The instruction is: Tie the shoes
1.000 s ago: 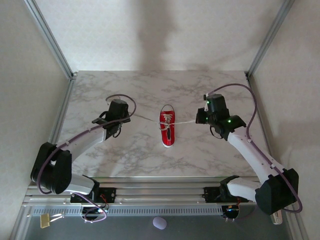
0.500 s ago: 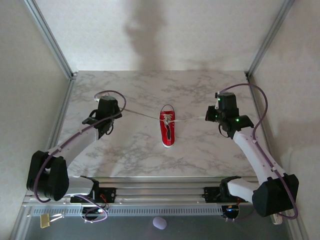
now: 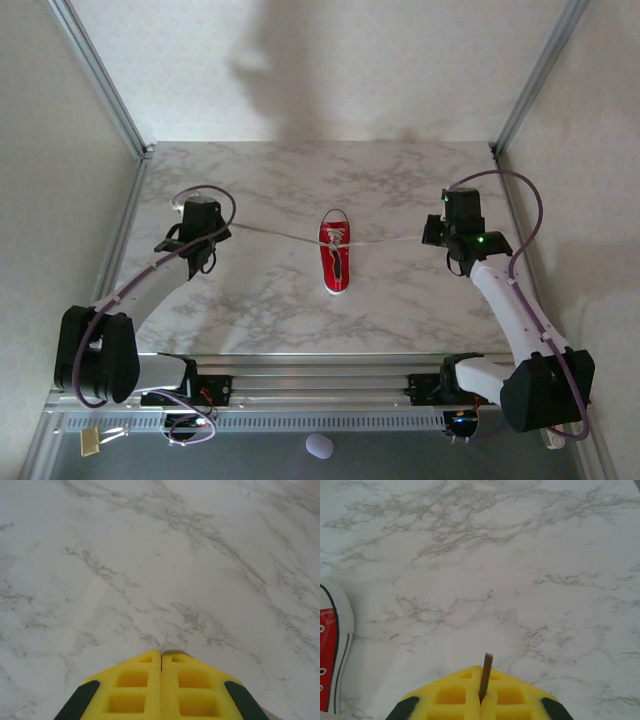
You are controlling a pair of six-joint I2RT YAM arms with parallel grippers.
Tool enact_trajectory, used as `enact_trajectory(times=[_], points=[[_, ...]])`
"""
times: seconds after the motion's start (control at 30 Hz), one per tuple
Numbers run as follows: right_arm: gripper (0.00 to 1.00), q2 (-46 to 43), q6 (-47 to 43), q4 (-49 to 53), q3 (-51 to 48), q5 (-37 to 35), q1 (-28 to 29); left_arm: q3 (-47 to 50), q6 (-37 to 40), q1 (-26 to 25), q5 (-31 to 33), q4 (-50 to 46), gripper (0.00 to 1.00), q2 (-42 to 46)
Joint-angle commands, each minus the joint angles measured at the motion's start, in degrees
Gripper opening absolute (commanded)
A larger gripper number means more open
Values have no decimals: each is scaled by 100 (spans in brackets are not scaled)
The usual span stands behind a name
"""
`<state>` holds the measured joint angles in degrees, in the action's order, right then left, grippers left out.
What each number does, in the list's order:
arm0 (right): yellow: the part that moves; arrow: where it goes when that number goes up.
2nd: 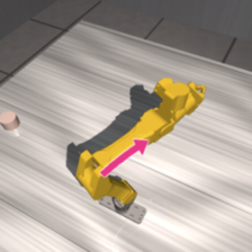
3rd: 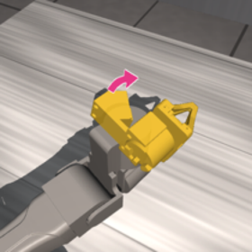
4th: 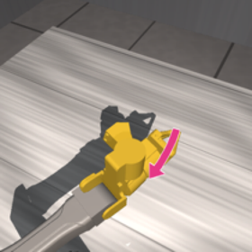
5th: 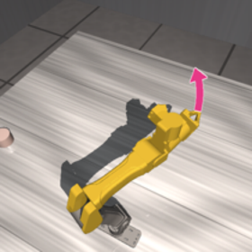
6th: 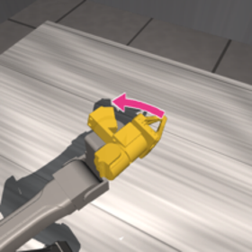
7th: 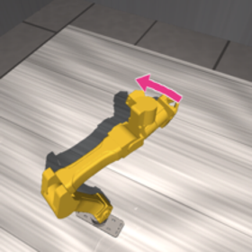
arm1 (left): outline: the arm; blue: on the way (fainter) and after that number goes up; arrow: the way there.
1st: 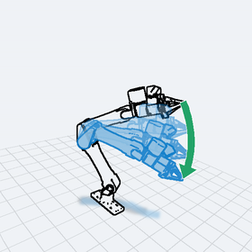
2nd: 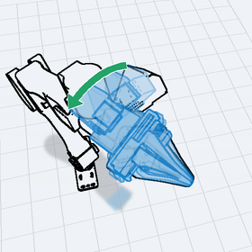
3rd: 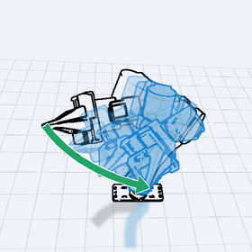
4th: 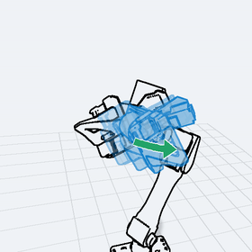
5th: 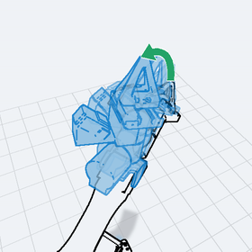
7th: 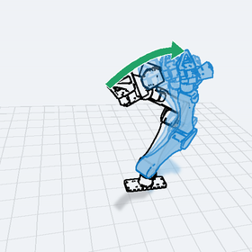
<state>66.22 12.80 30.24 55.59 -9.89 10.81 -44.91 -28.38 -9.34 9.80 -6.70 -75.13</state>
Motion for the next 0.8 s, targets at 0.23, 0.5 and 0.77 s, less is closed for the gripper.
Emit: enact_trajectory(times=[0.23, 0.5, 0.77], points=[[0, 384, -48, 202, -211, -461, -268, 799, -1044, 714, 83, 72, 0, 377], [0, 796, 343, 158, -268, -666, -728, 1183, -1310, 1112, -538, 552, 0, -63], [0, 967, 447, 118, -373, -680, -1171, 1296, -1406, 1319, -508, 638, 0, -124]])
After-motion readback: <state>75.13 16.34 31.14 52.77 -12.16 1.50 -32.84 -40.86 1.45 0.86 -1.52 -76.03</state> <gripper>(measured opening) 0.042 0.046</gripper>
